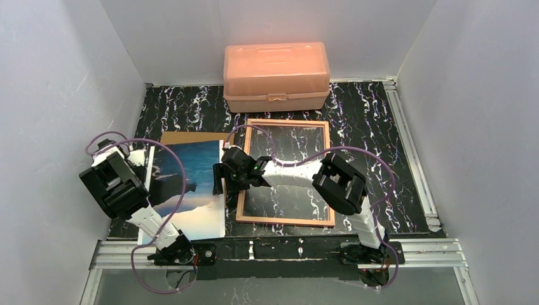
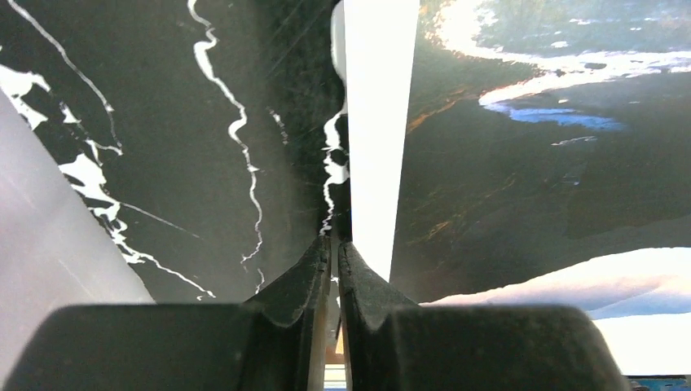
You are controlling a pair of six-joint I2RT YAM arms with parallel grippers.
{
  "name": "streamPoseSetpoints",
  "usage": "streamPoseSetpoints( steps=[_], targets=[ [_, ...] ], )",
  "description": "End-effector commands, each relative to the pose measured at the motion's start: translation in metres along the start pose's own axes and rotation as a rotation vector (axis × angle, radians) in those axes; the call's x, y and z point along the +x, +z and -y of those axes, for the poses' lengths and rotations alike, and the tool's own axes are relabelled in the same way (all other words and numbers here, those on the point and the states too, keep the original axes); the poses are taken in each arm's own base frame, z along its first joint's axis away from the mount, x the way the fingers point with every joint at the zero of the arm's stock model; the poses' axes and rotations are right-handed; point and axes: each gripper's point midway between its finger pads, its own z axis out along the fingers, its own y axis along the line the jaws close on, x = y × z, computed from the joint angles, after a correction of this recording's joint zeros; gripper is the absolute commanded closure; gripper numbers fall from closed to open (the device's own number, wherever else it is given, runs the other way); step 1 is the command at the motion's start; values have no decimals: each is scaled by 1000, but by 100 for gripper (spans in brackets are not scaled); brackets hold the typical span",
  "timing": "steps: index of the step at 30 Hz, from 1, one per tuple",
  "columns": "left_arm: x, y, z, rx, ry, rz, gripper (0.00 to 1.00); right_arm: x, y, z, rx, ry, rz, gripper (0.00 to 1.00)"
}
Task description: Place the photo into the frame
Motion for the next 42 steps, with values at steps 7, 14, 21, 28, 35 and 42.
streamPoseSetpoints(
  steps=[7,14,21,28,35,42],
  targets=[
    [-4,3,42,115,26,38,95,17,2,8,9,62,-68,17],
    [-2,7,55,138,45,24,100,15,-1,-3,-46,113,-72,17],
    [-3,3,62,129,75,34,100,8,-4,-10,-93,144,-69,17],
    [-1,9,58,103,79,19,100,15,-18,-11,-77,155,-114,17],
    [-2,7,56,90,85,24,100,49,-26,15,39,157,-202,16],
    [-2,5,56,89,86,27,100,59,-26,18,79,142,-237,16]
  ],
)
